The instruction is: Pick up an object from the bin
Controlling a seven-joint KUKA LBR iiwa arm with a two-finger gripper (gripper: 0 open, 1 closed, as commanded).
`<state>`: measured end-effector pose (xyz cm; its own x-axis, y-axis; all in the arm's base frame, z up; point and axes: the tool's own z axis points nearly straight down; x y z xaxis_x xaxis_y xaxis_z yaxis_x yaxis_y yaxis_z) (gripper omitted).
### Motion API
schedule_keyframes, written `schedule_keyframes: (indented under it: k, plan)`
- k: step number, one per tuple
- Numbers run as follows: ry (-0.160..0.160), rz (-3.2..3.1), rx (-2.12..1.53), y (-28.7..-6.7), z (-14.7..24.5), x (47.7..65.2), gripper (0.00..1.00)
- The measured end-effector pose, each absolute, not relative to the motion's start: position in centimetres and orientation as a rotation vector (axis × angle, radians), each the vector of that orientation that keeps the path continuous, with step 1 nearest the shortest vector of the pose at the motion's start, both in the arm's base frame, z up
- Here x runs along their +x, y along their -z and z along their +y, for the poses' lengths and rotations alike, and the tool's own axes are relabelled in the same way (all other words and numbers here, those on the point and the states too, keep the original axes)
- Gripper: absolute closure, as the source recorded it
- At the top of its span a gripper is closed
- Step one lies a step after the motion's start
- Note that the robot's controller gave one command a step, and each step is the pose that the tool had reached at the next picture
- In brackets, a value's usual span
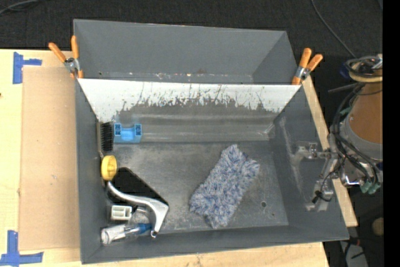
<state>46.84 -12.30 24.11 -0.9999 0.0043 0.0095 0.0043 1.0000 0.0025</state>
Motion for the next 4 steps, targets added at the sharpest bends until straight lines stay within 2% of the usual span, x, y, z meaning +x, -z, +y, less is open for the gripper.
schedule_keyframes:
  k: [1,2,3,4]
  plan:
    - [0.001,-3.14,0.002,-24.5,-12.2,47.0,0.0]
    - [0.002,-3.12,-0.319,-23.3,-10.0,47.9,0.0]
    - [0.001,-2.997,-0.936,-22.3,-10.9,48.6,0.0]
    - [0.001,-2.866,-1.265,-20.3,-3.1,49.4,1.0]
